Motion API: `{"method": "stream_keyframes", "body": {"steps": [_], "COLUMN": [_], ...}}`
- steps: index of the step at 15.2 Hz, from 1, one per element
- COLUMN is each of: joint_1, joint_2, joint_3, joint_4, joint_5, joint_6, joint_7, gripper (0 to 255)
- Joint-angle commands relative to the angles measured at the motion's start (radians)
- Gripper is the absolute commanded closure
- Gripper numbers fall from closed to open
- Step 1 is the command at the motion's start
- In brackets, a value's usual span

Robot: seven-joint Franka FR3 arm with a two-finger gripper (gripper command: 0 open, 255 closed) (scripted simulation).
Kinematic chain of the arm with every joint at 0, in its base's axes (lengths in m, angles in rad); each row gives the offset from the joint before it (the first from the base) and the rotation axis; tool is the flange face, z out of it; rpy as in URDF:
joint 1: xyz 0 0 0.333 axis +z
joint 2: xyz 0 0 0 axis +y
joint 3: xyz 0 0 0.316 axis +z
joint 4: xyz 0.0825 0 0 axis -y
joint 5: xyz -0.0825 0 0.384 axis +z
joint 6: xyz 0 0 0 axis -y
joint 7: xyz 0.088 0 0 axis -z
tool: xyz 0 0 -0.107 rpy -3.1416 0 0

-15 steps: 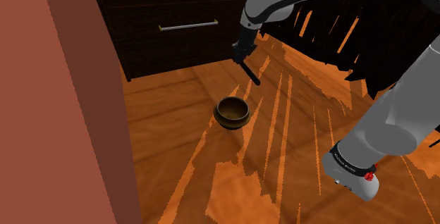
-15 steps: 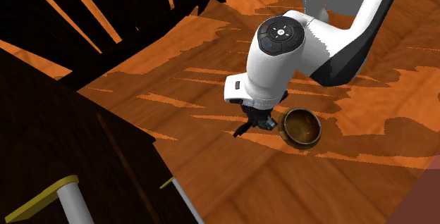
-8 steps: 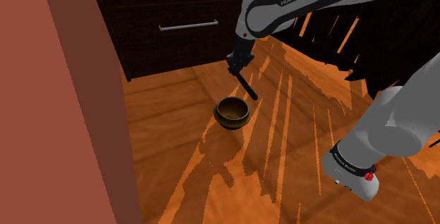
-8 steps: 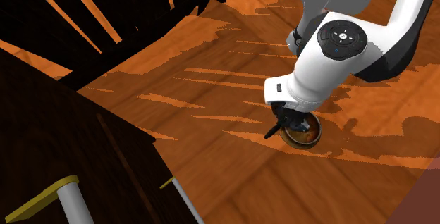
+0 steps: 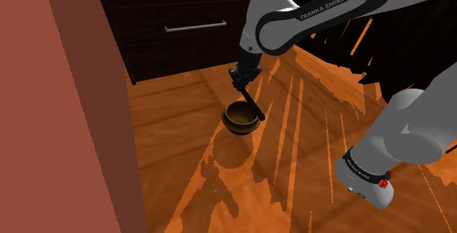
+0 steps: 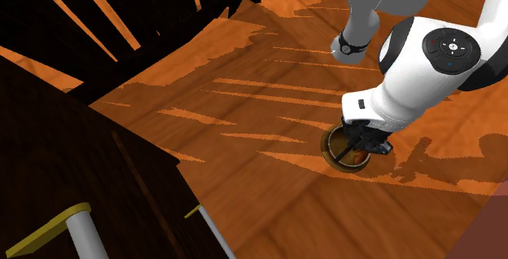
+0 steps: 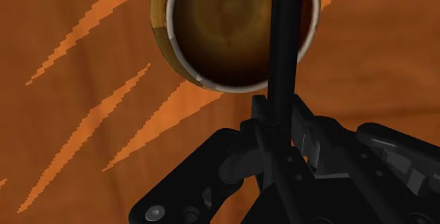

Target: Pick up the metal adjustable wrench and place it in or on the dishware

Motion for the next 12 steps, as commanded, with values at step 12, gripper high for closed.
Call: {"method": "stream_keyframes", "body": {"steps": [12], "joint_1": [0.004], "joint_2": [0.107], "joint_3": [0.006], "joint_4": [-0.072], "joint_5": [0.005], "joint_6": [0.179], "joint_7": [-0.009], "gripper": [255]}}
